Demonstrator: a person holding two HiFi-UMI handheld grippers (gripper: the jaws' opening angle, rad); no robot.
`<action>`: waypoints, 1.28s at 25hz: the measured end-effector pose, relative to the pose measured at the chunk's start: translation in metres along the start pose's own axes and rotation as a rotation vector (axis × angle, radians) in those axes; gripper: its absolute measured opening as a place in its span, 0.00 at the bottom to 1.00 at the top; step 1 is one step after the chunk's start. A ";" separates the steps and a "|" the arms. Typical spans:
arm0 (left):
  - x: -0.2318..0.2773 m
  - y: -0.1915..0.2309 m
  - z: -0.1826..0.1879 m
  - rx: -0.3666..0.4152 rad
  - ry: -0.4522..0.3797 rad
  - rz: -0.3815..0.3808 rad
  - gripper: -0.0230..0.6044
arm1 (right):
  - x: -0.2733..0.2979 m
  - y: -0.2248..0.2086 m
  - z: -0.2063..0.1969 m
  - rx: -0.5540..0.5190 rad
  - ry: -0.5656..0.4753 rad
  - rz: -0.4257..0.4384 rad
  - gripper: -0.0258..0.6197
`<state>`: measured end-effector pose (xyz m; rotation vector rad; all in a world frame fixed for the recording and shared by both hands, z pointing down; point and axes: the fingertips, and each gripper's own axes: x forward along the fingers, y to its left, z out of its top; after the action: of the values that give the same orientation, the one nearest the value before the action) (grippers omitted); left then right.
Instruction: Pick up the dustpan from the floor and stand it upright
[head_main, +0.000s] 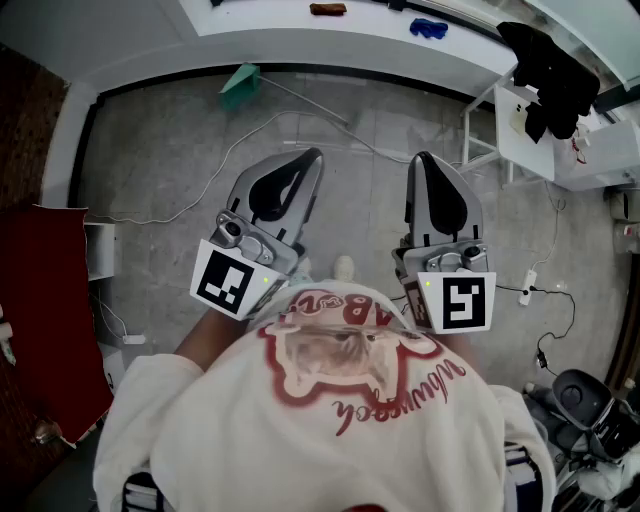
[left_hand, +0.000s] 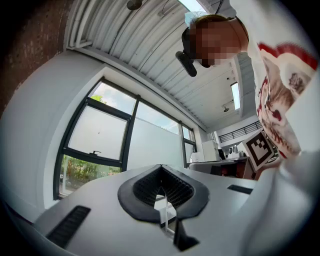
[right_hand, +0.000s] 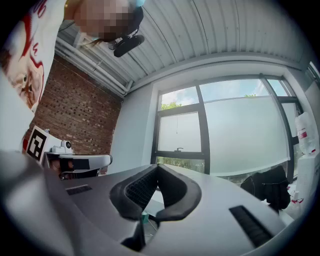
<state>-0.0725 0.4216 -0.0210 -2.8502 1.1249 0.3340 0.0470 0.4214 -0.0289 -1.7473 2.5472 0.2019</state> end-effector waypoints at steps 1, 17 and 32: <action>0.001 0.000 0.000 0.000 0.000 0.000 0.07 | 0.000 0.000 -0.001 0.000 0.000 -0.001 0.08; 0.014 -0.012 -0.006 0.002 0.015 0.008 0.07 | -0.007 -0.021 -0.004 0.027 0.001 -0.018 0.08; 0.041 -0.038 -0.013 0.007 0.005 0.073 0.07 | -0.025 -0.067 -0.011 0.042 -0.006 0.028 0.08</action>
<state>-0.0151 0.4200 -0.0181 -2.8109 1.2304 0.3258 0.1189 0.4198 -0.0209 -1.6947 2.5542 0.1537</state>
